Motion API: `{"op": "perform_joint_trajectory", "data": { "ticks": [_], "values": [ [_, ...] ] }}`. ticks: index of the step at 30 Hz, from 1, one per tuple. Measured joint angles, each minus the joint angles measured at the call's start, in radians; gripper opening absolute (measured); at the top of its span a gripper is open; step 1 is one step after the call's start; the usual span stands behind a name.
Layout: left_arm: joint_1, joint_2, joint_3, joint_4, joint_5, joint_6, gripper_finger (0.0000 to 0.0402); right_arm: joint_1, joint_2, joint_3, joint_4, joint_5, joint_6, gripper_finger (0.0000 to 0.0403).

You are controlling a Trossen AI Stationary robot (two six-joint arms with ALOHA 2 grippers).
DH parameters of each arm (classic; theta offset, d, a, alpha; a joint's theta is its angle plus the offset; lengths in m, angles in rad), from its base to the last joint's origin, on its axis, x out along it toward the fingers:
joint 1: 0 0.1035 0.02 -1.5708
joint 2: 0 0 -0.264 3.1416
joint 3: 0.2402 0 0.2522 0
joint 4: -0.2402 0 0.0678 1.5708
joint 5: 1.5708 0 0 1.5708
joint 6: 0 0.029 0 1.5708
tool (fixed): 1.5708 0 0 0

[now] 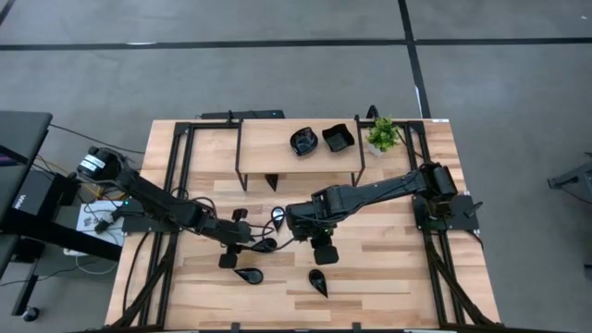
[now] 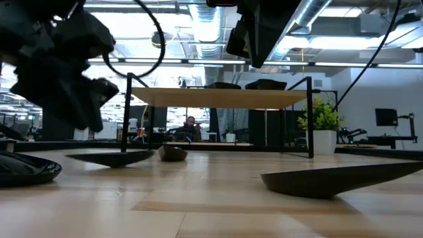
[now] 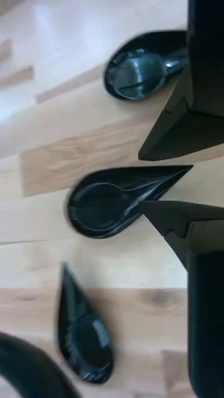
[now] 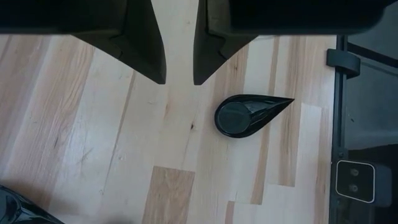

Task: Pick & Place Mini shaped plates
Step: Put the black drop shaped plate on the shelf

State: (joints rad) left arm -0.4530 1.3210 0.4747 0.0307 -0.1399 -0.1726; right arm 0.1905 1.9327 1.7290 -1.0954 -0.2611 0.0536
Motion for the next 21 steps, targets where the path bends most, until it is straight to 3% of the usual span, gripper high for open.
{"op": "perform_joint_trajectory", "data": {
  "ticks": [9,21],
  "values": [
    [0.000,-0.072,0.000,0.000,-0.032,0.008,0.0115,0.000,0.000,0.000,0.000,-0.001,0.009,0.0077],
    [0.000,-0.022,0.001,0.000,-0.032,-0.054,0.0139,0.019,0.000,0.000,-0.004,-0.003,0.012,0.0077]
  ]
}}
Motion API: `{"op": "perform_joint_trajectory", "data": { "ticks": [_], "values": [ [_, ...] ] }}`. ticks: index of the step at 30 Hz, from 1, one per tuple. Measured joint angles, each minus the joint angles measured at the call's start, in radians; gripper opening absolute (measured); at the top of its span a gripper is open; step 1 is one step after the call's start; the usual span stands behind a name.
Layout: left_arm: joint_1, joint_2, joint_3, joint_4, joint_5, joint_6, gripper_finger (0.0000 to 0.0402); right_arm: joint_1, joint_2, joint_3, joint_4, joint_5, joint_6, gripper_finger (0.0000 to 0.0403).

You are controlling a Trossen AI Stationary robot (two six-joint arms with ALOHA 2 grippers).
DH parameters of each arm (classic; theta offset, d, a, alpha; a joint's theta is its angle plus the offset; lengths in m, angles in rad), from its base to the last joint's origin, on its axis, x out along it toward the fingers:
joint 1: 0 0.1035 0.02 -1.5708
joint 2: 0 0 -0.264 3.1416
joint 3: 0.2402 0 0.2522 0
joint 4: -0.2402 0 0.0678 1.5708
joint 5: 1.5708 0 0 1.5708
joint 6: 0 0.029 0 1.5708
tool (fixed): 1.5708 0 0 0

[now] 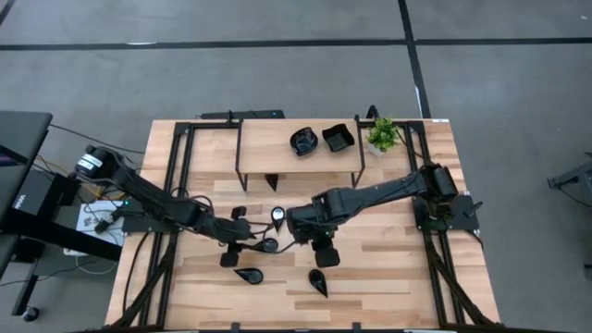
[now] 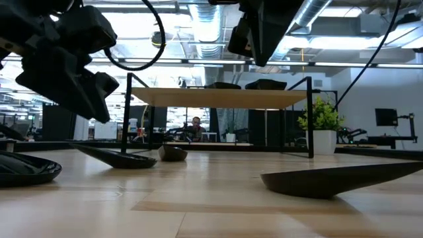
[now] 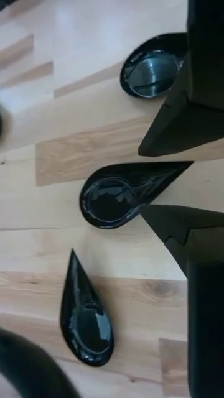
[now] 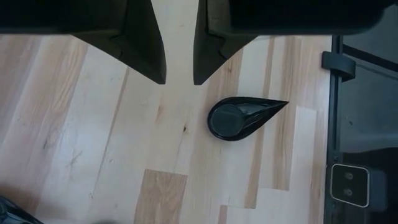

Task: Pick & Place Mini shaped plates
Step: Put the black drop shaped plate on the shelf

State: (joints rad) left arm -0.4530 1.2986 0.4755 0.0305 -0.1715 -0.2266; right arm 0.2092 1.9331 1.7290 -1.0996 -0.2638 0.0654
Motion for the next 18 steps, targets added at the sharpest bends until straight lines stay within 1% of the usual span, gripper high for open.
{"op": "perform_joint_trajectory", "data": {
  "ticks": [10,14,18],
  "values": [
    [0.000,0.019,0.000,0.021,-0.020,-0.008,0.0198,0.001,0.000,0.000,0.000,0.001,0.005,0.0077],
    [0.000,0.038,0.000,0.023,-0.021,-0.007,0.0205,0.001,0.000,0.000,0.000,0.002,0.005,0.0077],
    [0.000,0.092,0.000,0.041,-0.022,-0.011,0.0203,0.001,0.000,0.000,0.001,0.002,0.007,0.0077]
  ]
}}
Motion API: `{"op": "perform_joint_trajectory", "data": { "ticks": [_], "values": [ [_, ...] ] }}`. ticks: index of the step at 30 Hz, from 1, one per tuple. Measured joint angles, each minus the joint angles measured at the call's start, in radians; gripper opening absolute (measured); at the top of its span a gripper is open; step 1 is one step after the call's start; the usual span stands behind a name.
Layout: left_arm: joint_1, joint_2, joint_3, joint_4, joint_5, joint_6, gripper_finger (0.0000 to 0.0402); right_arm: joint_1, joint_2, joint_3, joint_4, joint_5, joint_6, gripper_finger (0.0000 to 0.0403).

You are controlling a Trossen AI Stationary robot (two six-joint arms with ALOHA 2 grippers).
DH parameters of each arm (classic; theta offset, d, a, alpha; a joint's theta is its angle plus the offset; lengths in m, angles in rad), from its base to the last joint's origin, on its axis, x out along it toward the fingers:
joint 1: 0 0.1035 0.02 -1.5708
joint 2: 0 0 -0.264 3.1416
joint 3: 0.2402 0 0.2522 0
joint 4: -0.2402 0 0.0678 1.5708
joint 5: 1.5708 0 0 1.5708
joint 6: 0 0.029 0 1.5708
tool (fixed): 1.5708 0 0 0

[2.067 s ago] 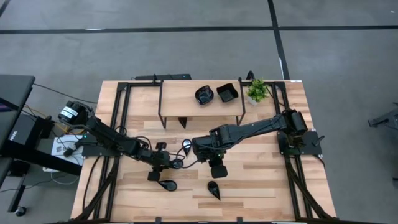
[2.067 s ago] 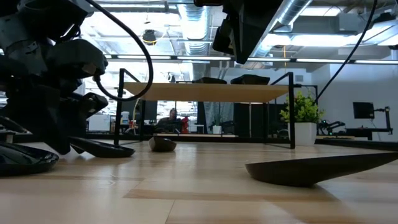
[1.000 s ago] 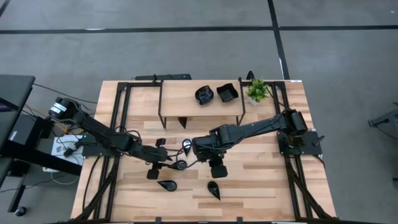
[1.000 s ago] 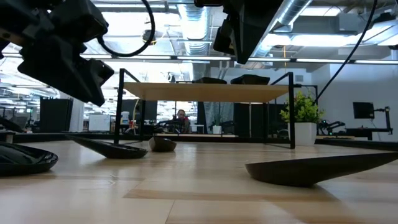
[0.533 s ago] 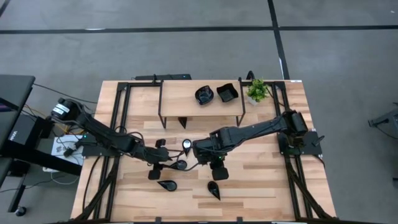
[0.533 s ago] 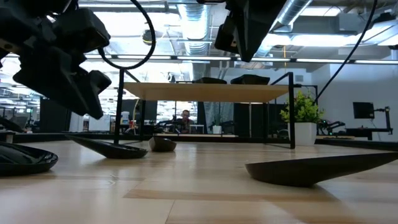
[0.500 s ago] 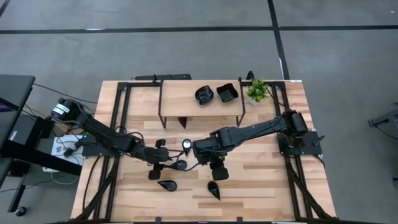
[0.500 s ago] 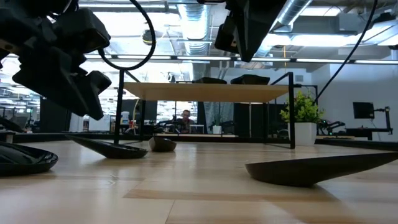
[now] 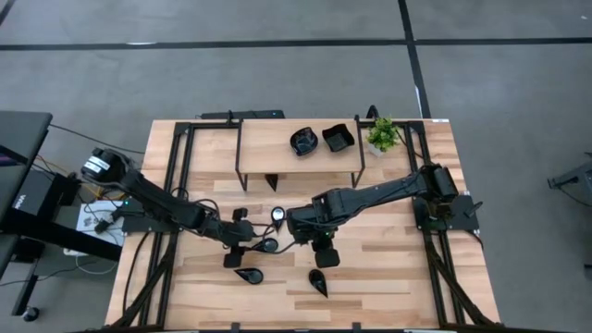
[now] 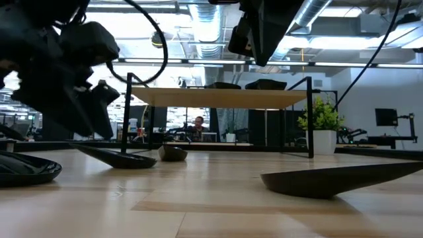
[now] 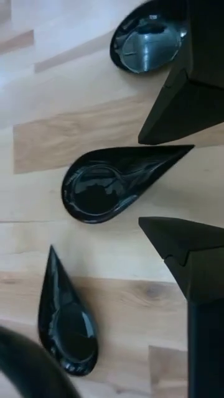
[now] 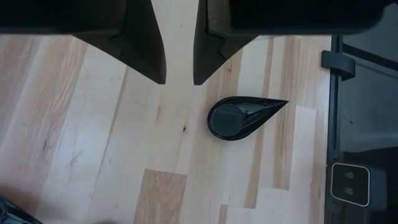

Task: Pick & Place Mini shaped plates
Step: Put the black drop shaped plate on the shelf

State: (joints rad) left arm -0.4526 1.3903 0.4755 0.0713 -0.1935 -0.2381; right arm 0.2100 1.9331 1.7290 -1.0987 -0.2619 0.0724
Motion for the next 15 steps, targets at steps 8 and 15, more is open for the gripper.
{"op": "perform_joint_trajectory", "data": {
  "ticks": [8,15],
  "values": [
    [0.000,0.054,0.000,0.052,0.010,-0.002,0.0203,0.000,0.000,0.000,0.001,0.000,0.008,0.0077],
    [-0.001,0.079,0.000,0.081,0.061,-0.033,0.0198,0.000,0.000,0.000,0.001,0.000,0.008,0.0077]
  ]
}}
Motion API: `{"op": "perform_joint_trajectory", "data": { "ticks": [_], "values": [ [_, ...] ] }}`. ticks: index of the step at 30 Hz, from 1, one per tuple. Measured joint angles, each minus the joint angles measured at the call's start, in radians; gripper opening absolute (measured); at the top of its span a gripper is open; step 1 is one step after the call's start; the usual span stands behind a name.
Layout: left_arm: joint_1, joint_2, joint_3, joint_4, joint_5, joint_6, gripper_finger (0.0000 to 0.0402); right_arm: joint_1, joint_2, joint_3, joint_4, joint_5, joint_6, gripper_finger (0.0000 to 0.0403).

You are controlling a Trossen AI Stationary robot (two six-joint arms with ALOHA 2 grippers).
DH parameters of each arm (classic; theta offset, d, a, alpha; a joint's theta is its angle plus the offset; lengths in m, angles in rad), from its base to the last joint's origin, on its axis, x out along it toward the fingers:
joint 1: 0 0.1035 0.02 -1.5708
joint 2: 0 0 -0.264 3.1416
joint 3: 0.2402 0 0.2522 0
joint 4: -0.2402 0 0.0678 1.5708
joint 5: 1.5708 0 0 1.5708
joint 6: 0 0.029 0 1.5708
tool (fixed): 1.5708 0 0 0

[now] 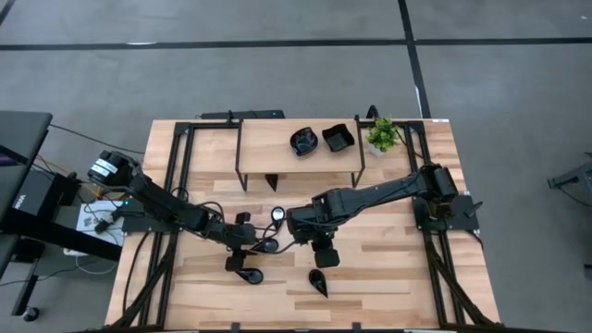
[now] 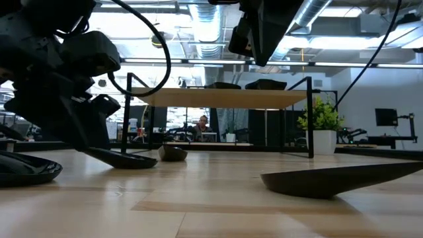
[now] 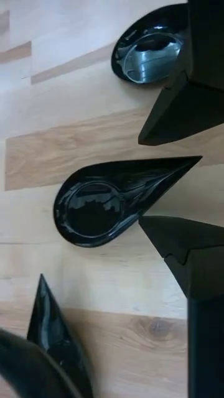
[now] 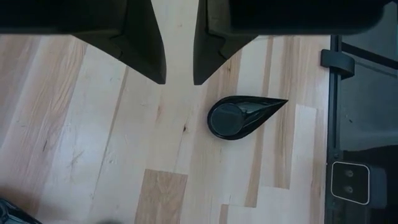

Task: Pick & Place Mini shaped plates
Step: Put the black drop shaped plate on the shelf

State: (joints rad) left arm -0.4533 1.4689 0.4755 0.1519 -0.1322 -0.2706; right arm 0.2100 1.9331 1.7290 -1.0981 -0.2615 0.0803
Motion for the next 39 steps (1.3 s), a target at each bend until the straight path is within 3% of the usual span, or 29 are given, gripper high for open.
{"op": "perform_joint_trajectory", "data": {
  "ticks": [15,26,39],
  "values": [
    [0.000,0.000,0.000,-0.001,0.000,0.003,0.0215,0.000,0.000,0.000,0.000,0.000,0.000,0.0077],
    [0.000,0.000,0.000,-0.001,-0.025,0.004,0.0256,0.000,0.000,0.000,0.003,0.000,0.000,0.0077],
    [0.001,0.000,0.000,-0.003,-0.032,0.029,0.0242,0.000,0.000,0.000,0.007,0.001,-0.001,0.0077]
  ]
}}
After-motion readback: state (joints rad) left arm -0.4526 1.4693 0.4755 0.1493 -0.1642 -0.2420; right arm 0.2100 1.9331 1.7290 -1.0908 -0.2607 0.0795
